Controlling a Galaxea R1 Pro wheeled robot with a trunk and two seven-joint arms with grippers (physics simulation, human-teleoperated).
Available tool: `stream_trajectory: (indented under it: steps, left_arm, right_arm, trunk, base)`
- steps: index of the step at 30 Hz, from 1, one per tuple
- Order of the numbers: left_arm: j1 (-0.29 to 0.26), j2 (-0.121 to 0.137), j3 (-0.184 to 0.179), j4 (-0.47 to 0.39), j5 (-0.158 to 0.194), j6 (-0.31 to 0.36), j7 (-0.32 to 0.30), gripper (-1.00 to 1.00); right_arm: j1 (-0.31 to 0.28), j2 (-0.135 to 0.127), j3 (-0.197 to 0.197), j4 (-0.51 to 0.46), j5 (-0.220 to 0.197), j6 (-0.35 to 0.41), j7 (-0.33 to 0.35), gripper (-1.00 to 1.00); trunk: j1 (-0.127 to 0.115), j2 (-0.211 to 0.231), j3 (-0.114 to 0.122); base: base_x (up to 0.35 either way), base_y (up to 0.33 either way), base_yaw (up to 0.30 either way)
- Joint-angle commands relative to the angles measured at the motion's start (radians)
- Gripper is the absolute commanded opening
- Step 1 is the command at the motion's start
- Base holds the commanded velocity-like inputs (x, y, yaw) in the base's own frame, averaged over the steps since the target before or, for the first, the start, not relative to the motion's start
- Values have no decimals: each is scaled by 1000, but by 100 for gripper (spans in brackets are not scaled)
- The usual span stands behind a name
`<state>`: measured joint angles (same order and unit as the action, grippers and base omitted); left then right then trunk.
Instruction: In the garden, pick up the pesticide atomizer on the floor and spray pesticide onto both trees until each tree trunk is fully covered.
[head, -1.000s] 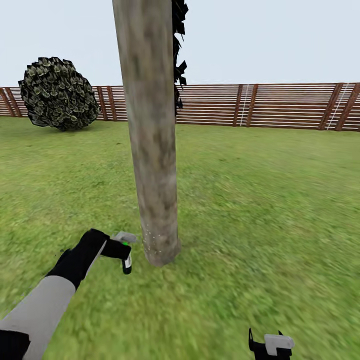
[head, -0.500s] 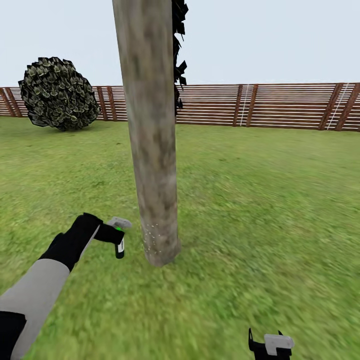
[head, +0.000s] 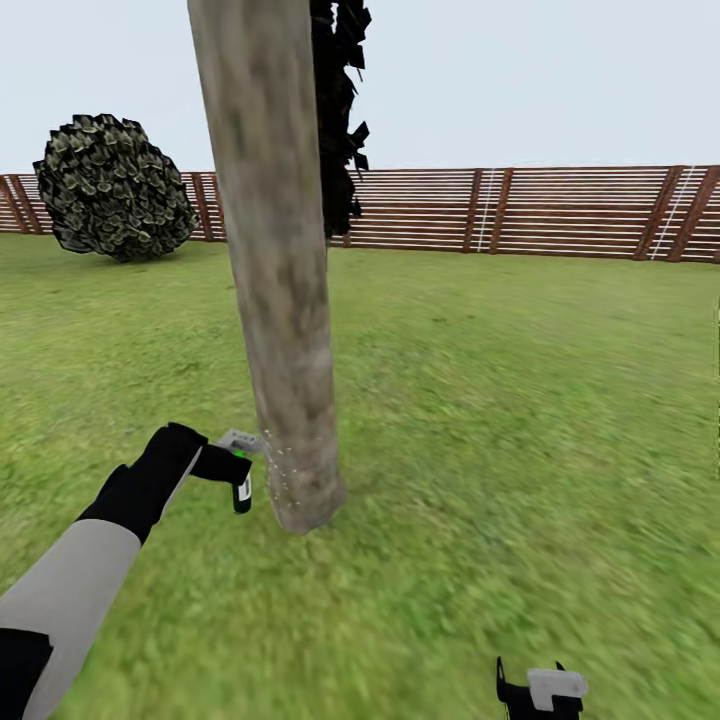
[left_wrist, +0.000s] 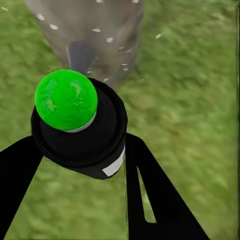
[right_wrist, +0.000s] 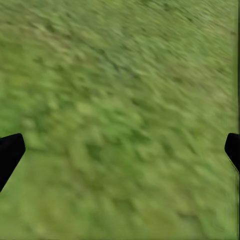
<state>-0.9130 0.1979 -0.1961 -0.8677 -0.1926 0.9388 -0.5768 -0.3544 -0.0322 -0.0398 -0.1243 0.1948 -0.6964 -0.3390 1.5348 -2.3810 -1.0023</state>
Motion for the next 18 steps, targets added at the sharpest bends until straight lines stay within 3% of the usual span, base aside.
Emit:
stream_trajectory:
  steps: [1,13,18]
  left_arm:
    - [0,0,1,-3,0,0,0,-100]
    - [1,11,11,-4,-1,-2,6,-100]
    - [5,12,34,-3,-1,-4,53,-100]
  right_arm:
    - [0,0,0,0,0,0,0,100]
    - [0,0,0,0,0,0,0,100]
    - [0,1,0,0,0,0,0,100]
  trunk:
    - [0,0,0]
    - [0,0,0]
    - [0,0,0]
  base:
    - [0,-275,0]
    - [0,-275,1]
    - [0,-275,185]
